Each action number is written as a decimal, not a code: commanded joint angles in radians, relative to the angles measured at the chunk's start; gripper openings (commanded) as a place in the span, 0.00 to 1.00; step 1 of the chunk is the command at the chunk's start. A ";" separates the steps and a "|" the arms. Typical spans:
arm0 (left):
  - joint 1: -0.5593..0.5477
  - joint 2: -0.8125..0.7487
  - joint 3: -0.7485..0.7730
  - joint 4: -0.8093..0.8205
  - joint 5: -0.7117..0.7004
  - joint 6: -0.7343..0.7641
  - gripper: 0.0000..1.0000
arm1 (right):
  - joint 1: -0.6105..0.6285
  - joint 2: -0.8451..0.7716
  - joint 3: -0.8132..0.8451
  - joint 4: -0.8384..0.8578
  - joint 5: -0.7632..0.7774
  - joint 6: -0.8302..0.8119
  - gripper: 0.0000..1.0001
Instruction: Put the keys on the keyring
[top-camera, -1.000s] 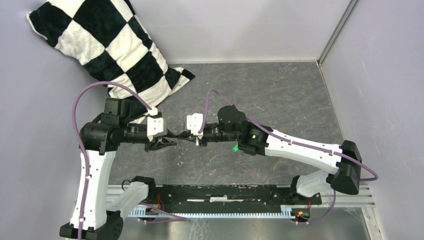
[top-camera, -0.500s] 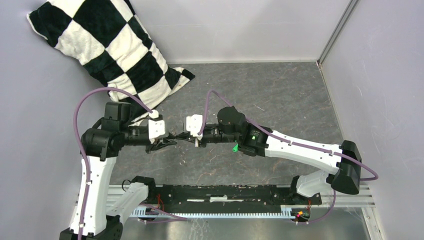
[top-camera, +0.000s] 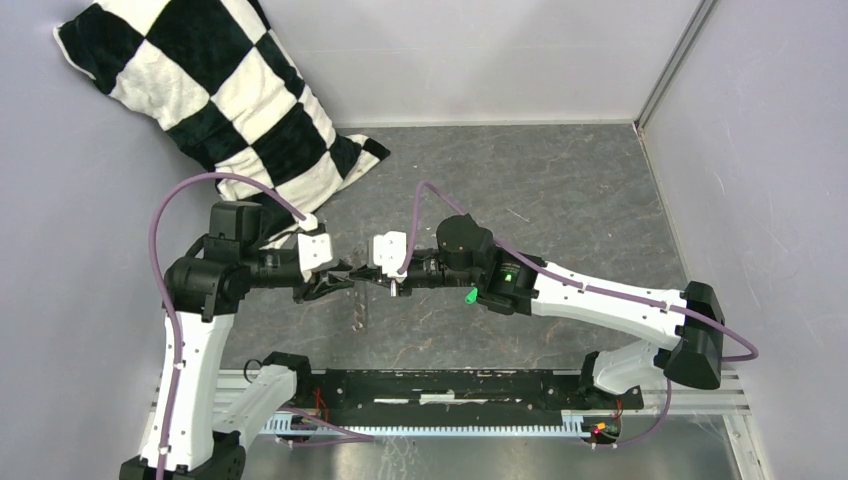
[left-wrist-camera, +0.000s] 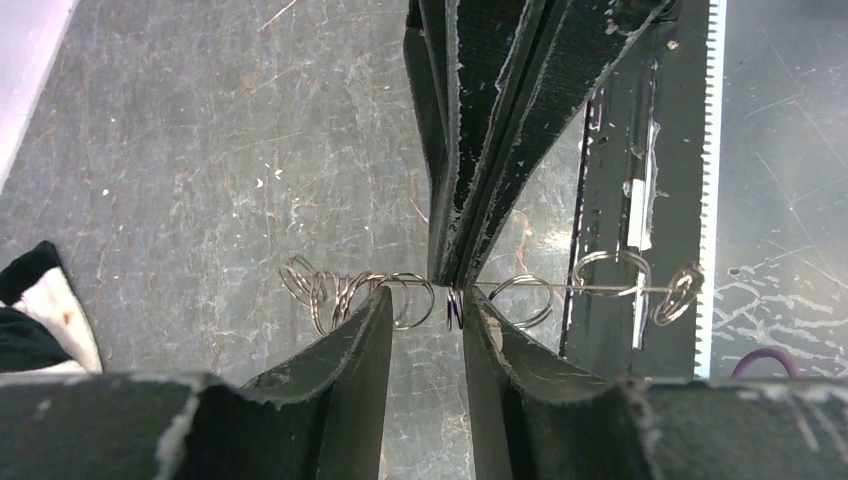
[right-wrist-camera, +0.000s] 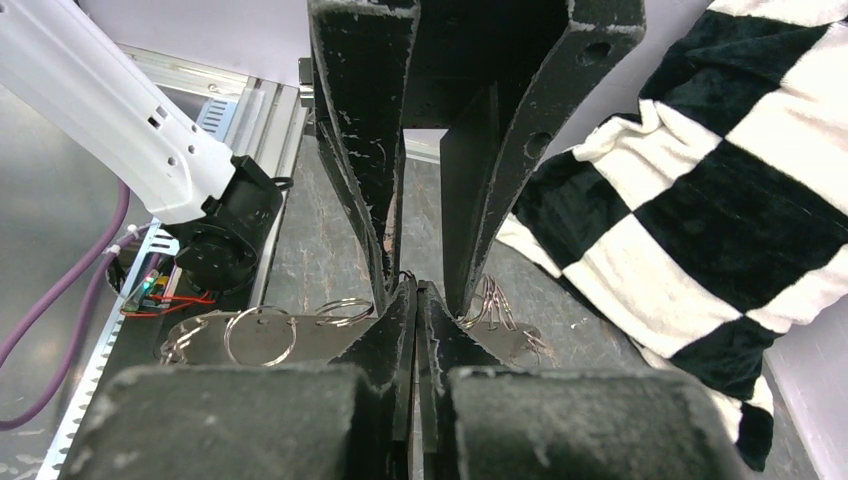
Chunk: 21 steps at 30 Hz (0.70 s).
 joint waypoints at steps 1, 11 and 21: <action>-0.005 -0.034 0.028 0.036 0.027 -0.047 0.40 | 0.009 -0.039 0.027 0.058 0.021 -0.015 0.01; -0.005 -0.005 0.059 -0.079 0.050 0.122 0.02 | 0.011 -0.037 0.039 0.072 0.017 -0.006 0.01; -0.005 -0.128 -0.021 -0.022 0.184 0.240 0.02 | -0.035 -0.195 -0.051 0.069 -0.039 0.069 0.62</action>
